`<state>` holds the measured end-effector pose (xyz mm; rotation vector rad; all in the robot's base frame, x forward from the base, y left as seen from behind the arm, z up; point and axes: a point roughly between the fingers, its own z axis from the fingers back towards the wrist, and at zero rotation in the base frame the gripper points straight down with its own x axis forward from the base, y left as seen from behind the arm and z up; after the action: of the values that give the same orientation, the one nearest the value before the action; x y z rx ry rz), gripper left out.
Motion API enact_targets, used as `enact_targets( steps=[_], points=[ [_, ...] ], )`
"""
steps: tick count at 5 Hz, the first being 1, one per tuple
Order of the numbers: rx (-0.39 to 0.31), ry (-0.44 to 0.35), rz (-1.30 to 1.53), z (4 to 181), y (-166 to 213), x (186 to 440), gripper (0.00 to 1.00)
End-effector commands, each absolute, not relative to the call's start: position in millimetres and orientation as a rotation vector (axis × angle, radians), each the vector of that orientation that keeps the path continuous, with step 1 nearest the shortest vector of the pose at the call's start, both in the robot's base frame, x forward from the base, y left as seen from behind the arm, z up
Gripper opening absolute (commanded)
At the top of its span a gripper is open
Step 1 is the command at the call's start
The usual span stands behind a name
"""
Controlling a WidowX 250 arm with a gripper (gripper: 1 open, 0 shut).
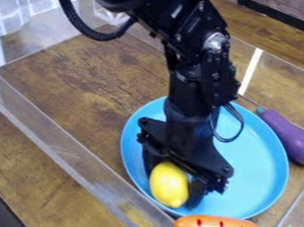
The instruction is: Remove the lemon from the blue tray and put it on the table
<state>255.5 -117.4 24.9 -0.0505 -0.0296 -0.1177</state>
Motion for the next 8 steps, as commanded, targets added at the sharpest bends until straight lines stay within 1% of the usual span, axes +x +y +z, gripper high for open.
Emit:
enact_targets(
  steps=[1,4,5,6,7,8],
  points=[
    [-0.074,-0.082,-0.172,43.6,-131,262,0.0],
    [-0.087,-0.093,-0.241,46.8,-146,268,0.0],
    [-0.057,-0.103,-0.226,73.7,-139,274,0.0],
    [-0.022,-0.13,-0.201,110.4,-126,284,0.0],
    [0.028,-0.158,-0.164,147.8,-98,299,0.0],
    [0.058,-0.189,-0.085,159.5,-54,312,0.0]
  ],
)
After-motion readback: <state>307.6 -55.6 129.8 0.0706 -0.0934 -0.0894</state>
